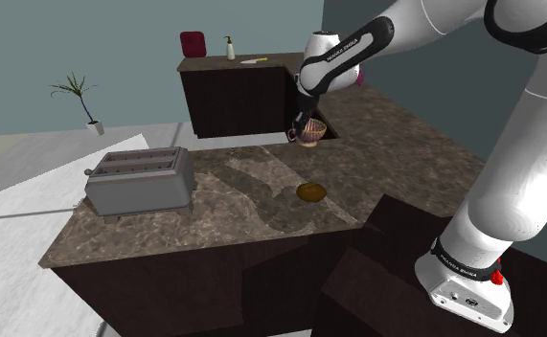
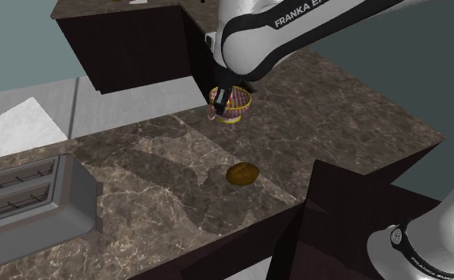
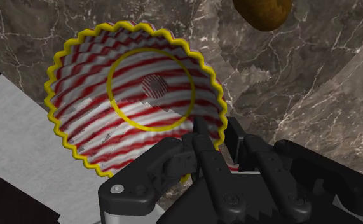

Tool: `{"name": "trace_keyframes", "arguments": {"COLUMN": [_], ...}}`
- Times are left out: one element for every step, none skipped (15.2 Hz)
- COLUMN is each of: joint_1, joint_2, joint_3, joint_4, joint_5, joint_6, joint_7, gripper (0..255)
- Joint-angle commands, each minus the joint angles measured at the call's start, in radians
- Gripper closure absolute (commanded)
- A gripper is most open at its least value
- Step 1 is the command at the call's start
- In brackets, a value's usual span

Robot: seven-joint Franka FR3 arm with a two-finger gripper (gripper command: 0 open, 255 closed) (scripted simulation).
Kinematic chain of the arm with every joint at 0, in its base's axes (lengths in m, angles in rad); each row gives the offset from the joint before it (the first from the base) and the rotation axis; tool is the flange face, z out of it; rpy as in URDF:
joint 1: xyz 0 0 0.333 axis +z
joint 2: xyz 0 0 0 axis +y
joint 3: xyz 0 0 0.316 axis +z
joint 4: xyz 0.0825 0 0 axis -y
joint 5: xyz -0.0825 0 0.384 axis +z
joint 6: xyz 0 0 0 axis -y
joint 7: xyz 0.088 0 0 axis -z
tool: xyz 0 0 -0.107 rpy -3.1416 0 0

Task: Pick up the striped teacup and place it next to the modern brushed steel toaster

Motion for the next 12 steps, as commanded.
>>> {"name": "trace_keyframes", "arguments": {"joint_1": [0.0,0.0,0.0,0.0,0.0,0.0,0.0,0.001,0.001,0.001,0.001,0.001], "joint_2": [-0.012,-0.019,-0.025,-0.031,-0.037,-0.043,-0.049,-0.054,-0.059,-0.064,-0.069,-0.073], "joint_3": [0.0,0.0,-0.001,-0.001,-0.001,-0.001,-0.001,-0.001,-0.001,-0.001,-0.001,-0.001], "joint_4": [0.012,0.018,0.025,0.032,0.038,0.046,0.053,0.061,0.068,0.077,0.085,0.093], "joint_5": [-0.003,-0.004,-0.006,-0.007,-0.008,-0.009,-0.01,-0.011,-0.012,-0.013,-0.014,-0.015], "joint_6": [-0.023,-0.036,-0.049,-0.062,-0.075,-0.088,-0.101,-0.114,-0.127,-0.14,-0.153,-0.166], "joint_7": [0.002,0.003,0.005,0.006,0.007,0.008,0.009,0.01,0.011,0.011,0.012,0.013], "gripper": [255,255,255,255,255,255,255,255,255,255,255,255]}}
